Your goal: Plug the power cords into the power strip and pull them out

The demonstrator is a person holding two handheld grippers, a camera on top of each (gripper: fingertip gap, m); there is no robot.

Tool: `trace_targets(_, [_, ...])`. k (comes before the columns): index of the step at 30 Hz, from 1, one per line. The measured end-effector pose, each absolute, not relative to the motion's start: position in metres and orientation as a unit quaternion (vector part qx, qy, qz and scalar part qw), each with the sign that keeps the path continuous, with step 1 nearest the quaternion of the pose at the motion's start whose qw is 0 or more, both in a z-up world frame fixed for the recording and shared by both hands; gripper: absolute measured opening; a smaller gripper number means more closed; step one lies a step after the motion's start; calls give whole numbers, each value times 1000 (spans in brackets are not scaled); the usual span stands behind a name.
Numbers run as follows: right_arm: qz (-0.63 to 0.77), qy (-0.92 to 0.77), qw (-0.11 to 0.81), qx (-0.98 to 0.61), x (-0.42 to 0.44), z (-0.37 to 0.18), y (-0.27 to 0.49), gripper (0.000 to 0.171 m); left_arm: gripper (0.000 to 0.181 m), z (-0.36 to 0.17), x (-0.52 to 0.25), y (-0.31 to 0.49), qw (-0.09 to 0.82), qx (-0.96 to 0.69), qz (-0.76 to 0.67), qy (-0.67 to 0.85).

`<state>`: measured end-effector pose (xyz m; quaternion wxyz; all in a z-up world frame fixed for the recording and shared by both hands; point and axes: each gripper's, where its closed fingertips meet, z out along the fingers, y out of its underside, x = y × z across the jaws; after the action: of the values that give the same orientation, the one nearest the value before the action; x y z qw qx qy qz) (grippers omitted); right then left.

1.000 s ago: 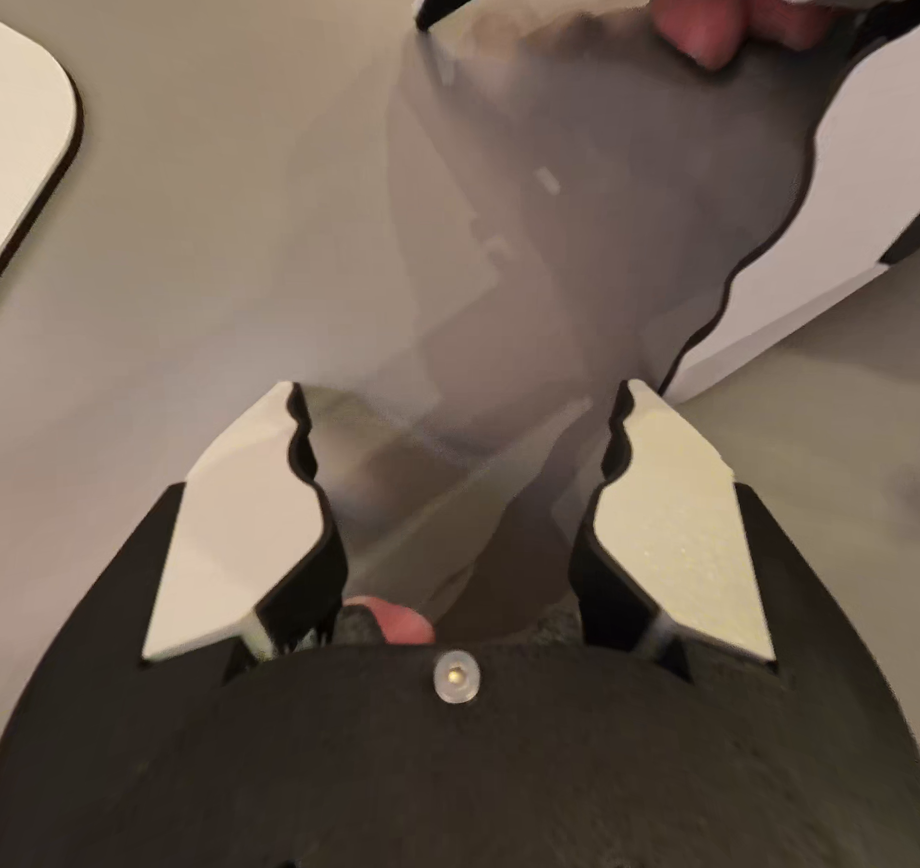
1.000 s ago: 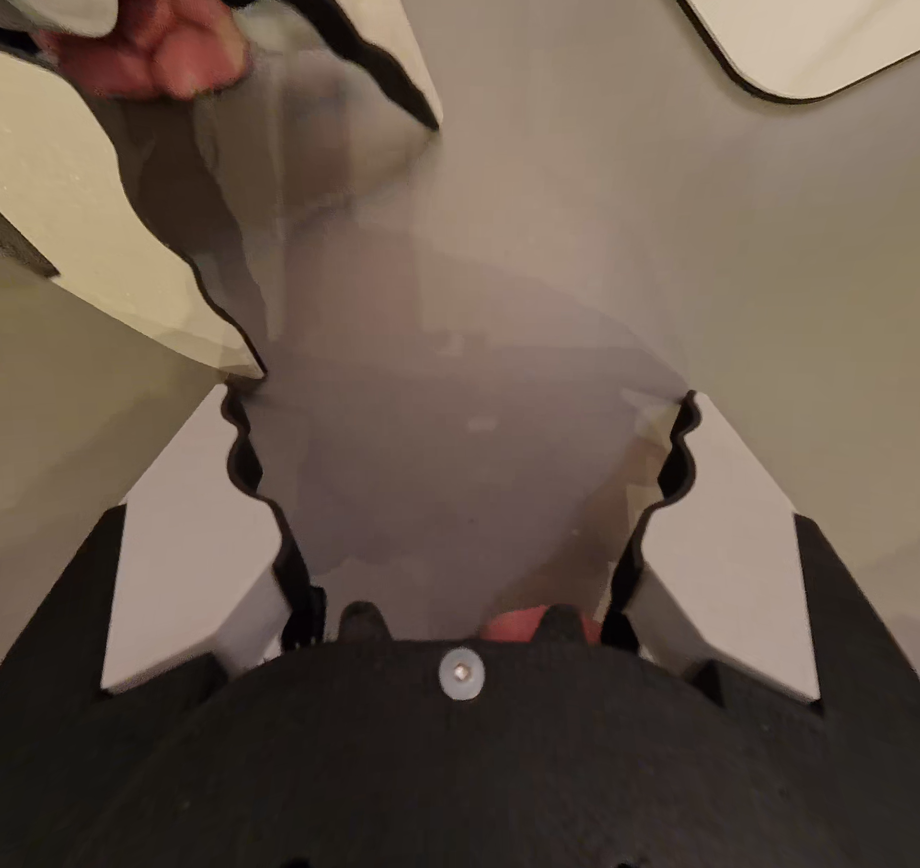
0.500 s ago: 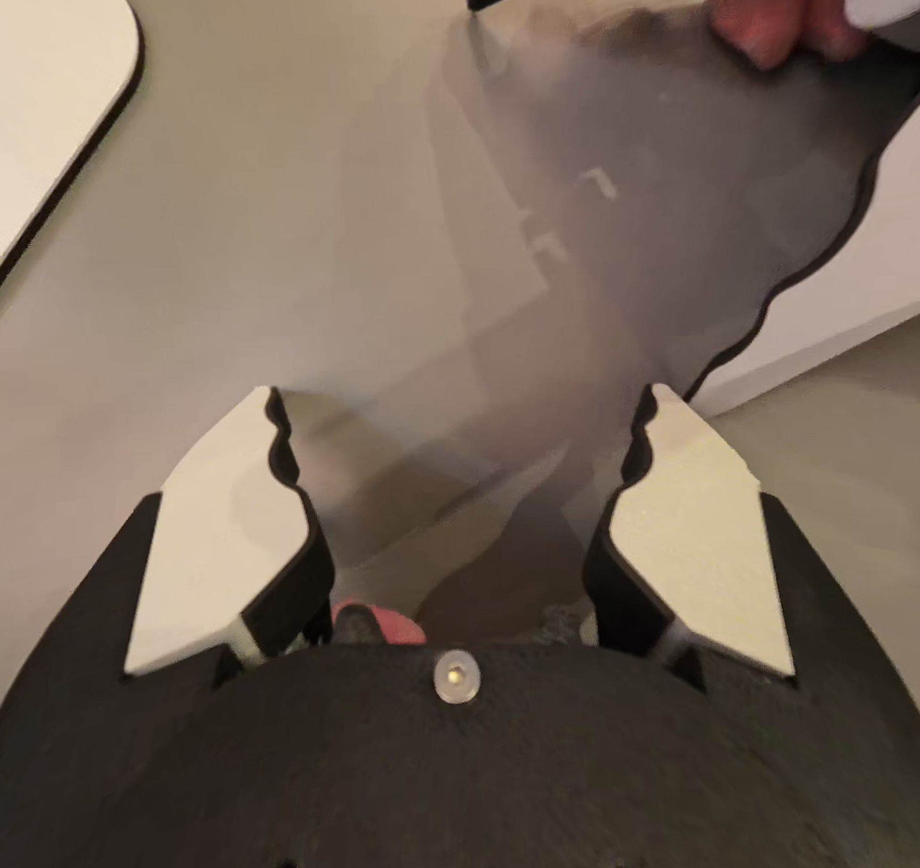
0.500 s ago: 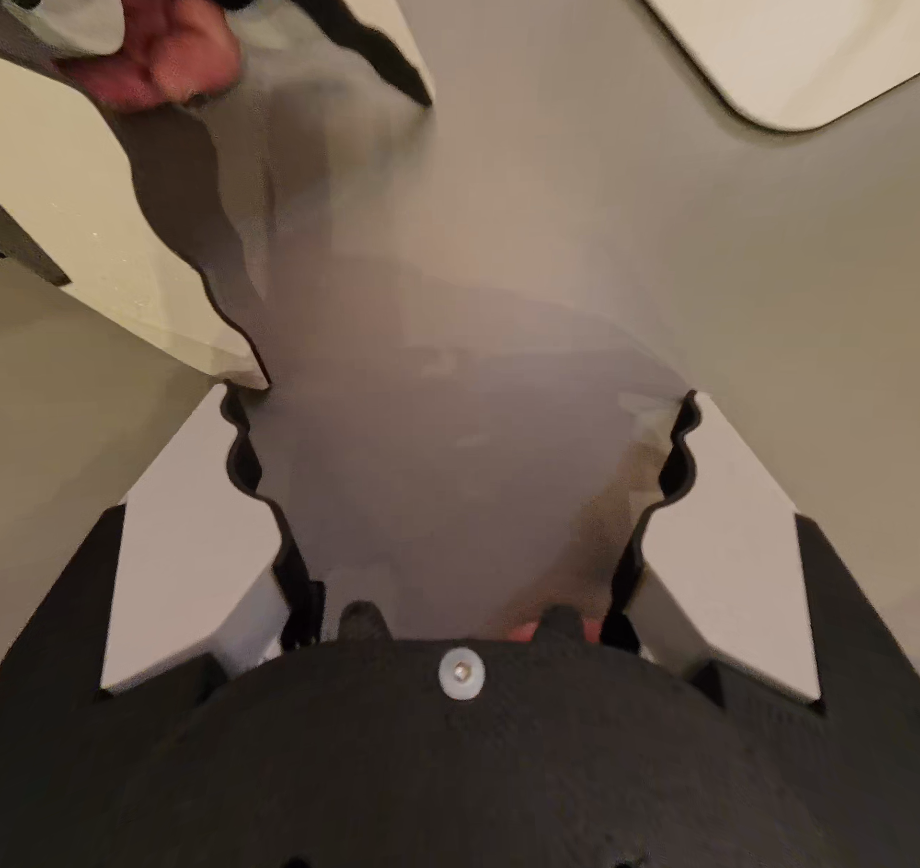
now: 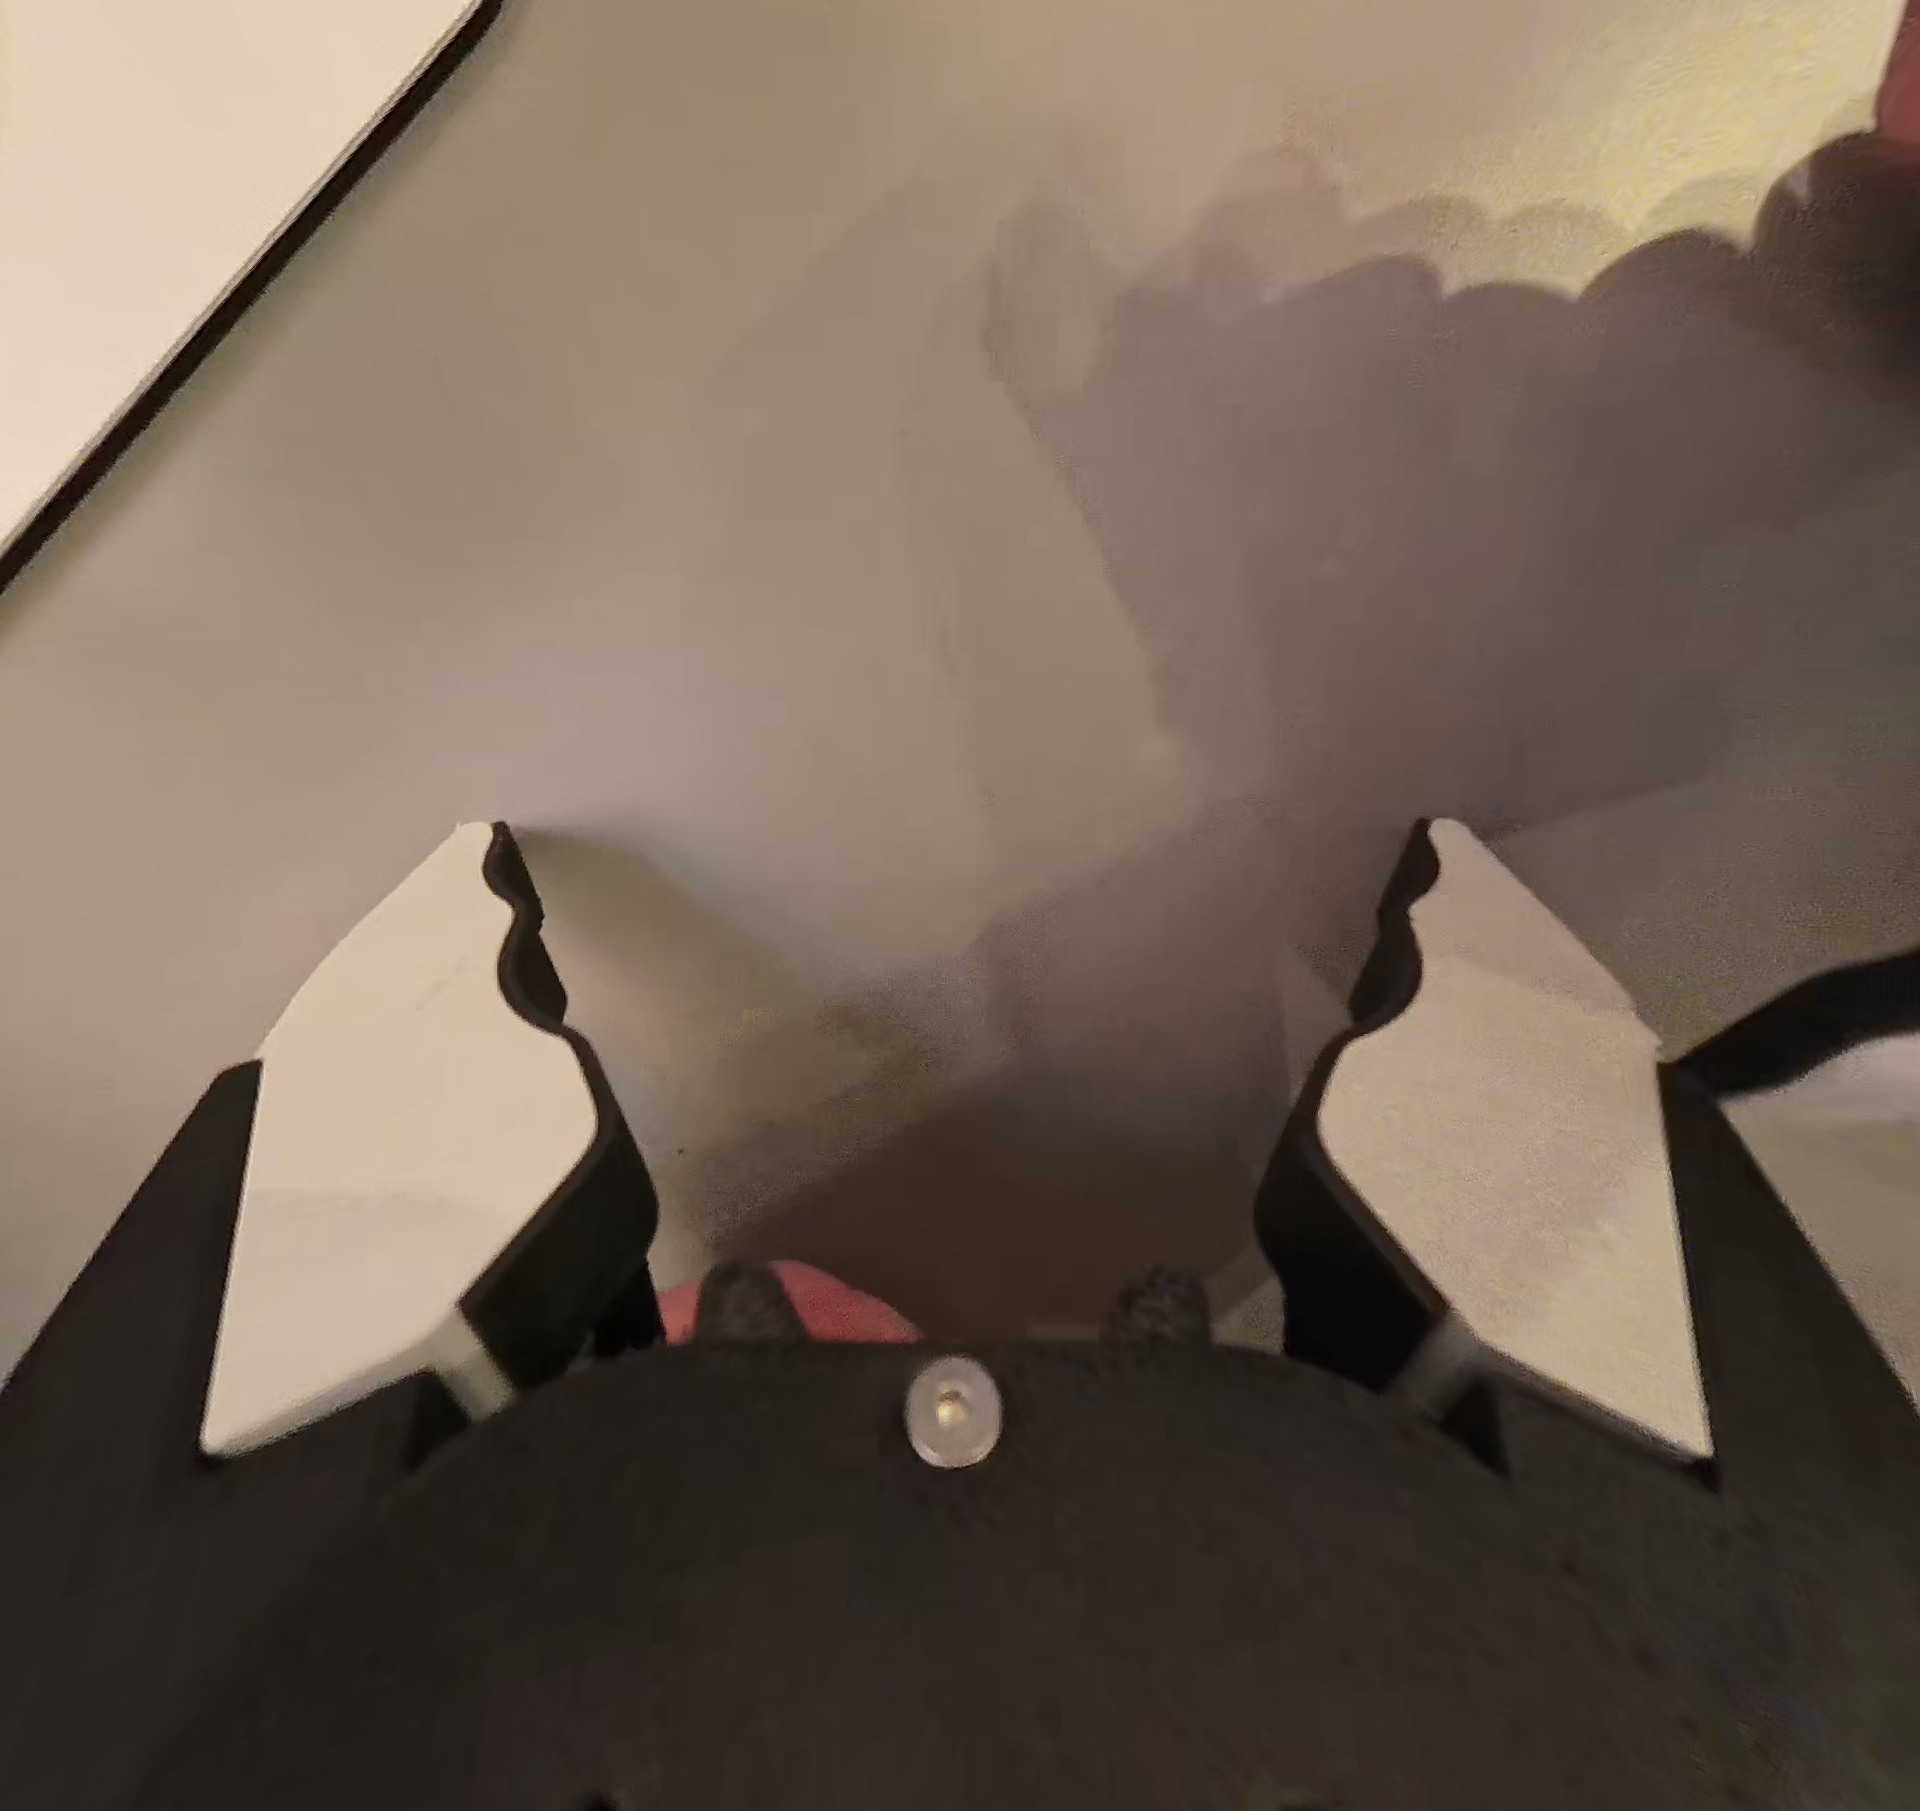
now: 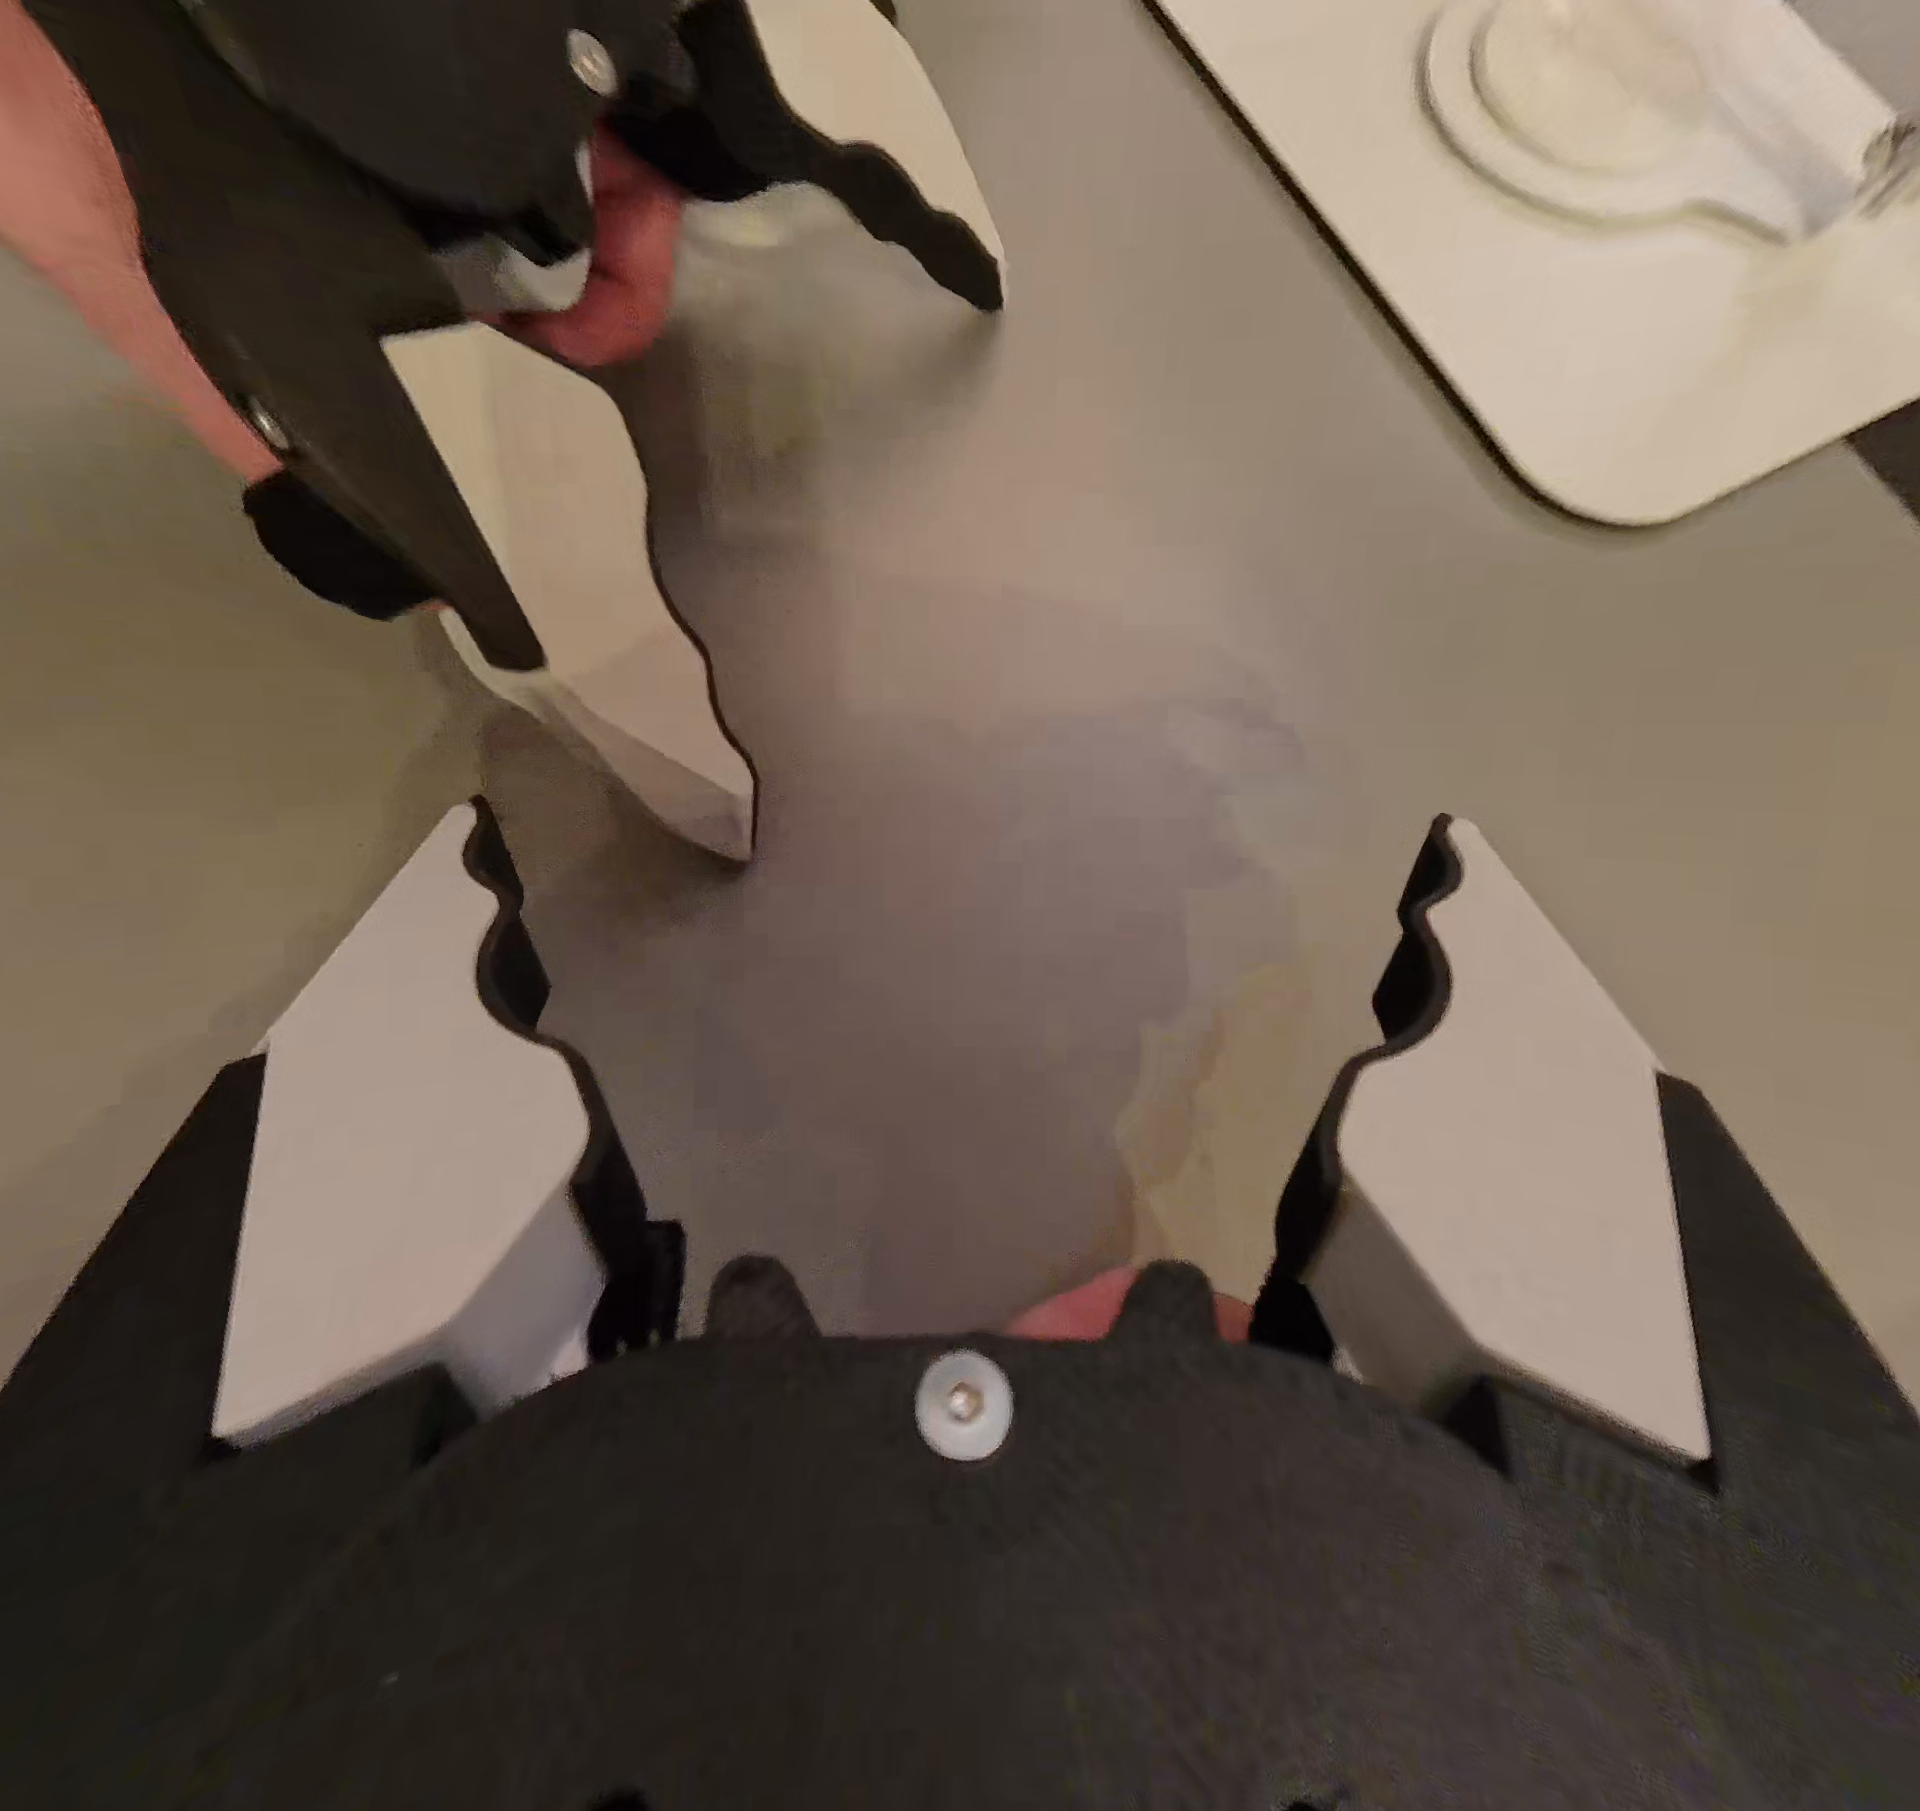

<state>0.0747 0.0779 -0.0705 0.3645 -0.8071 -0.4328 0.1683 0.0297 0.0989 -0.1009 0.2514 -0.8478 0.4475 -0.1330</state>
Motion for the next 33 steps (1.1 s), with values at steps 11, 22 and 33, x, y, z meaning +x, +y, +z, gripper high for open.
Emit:
trace_targets(11, [182, -466, 320, -804, 49, -95, 78, 140, 134, -93, 42, 104, 303, -845, -110, 426])
trace_targets(22, [183, -488, 337, -784, 47, -90, 74, 142, 109, -87, 32, 97, 297, -854, -85, 418])
trace_targets(33, [249, -552, 324, -727, 24, -73, 44, 46, 89, -90, 53, 94, 270, -841, -139, 448])
